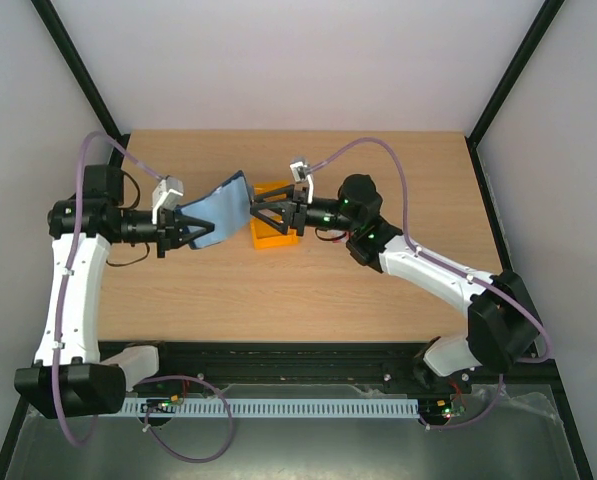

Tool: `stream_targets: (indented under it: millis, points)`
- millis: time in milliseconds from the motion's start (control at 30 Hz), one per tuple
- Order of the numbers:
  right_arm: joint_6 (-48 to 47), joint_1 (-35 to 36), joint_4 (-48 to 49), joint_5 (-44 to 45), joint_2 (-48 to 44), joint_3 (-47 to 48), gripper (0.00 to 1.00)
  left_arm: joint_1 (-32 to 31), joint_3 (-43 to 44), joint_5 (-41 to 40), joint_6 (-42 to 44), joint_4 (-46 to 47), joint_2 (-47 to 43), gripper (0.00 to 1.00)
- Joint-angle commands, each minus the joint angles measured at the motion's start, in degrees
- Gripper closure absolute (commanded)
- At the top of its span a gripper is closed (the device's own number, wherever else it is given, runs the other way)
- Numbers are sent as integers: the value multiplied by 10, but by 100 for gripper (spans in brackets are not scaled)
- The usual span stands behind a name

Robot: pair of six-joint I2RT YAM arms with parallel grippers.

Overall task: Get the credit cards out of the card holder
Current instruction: Place the card holder at the center of the board.

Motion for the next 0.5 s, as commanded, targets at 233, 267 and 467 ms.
stream_targets:
  millis: [233,267,467]
  points:
    - [-148,1,-121,46,-12,38,50,-27,29,37,31,-26,-21,98]
    - [-156,0,-129,55,-13,40,51,-28,31,37,29,-27,-22,98]
    - [-180,0,-163,75,-9,54,39,-39,37,32,26,-27,-27,98]
